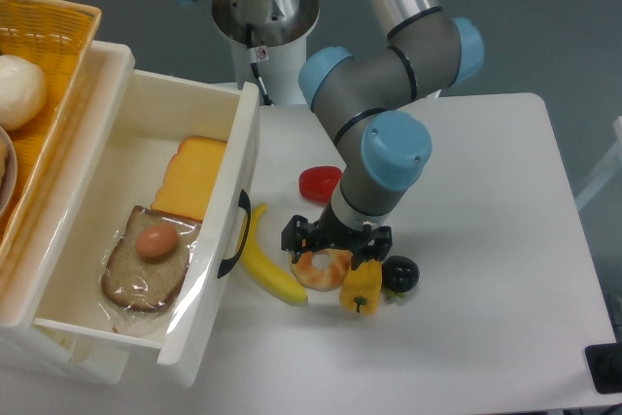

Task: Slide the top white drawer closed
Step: 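Lower the gripper toward the drawer front beside the banana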

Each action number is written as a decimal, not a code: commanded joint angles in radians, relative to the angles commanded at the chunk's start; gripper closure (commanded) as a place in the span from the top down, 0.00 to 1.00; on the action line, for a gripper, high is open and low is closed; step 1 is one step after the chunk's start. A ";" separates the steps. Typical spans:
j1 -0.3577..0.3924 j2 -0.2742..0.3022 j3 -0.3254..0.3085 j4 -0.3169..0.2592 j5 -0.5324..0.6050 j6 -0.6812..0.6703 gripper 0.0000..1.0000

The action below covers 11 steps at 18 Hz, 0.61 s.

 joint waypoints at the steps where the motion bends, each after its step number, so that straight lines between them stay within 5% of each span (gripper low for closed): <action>1: -0.008 -0.003 0.000 0.000 0.002 0.000 1.00; 11: -0.041 -0.006 -0.002 0.002 -0.018 0.005 1.00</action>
